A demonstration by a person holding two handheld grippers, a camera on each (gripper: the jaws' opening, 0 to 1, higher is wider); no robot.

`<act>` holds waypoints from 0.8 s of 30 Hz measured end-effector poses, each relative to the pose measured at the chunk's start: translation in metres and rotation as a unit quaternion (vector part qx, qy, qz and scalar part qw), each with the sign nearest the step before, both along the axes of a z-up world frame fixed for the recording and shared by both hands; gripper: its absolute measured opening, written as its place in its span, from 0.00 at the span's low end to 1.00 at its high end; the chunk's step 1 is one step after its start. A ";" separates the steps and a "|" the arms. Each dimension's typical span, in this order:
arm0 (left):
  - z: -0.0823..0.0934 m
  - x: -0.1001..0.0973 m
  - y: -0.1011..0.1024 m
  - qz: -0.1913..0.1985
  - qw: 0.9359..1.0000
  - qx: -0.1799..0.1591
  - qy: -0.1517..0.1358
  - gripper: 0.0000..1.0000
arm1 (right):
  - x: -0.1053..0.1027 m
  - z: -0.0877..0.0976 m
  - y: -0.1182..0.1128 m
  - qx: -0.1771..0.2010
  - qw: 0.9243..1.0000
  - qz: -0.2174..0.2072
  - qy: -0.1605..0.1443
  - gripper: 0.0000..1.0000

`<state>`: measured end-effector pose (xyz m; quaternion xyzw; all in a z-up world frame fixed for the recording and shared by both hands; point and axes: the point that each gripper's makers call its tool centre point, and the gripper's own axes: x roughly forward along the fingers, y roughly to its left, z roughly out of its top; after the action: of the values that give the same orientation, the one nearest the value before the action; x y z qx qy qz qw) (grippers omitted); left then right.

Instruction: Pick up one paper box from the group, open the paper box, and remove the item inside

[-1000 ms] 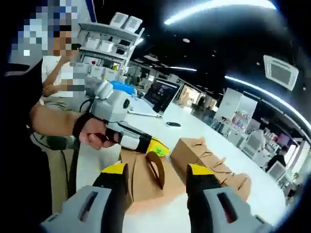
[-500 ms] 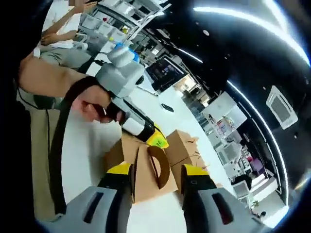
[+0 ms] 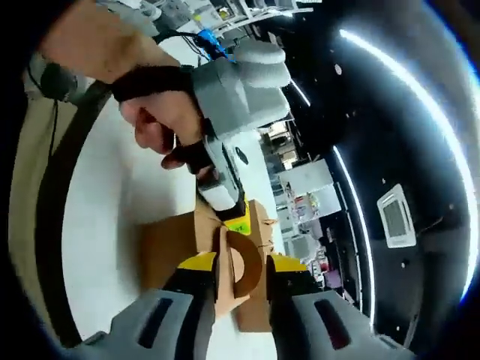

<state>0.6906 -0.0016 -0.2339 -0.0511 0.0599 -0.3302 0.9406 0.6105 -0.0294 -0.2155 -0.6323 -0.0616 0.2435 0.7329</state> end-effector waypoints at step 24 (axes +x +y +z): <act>0.001 0.002 -0.004 -0.005 1.000 0.021 -0.014 0.04 | 0.008 -0.009 0.007 0.024 0.999 -0.020 0.008 0.02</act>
<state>0.6927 -0.0056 -0.2332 -0.0259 0.0538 -0.3342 0.9406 0.6185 -0.0226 -0.2245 -0.6140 -0.0488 0.2320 0.7528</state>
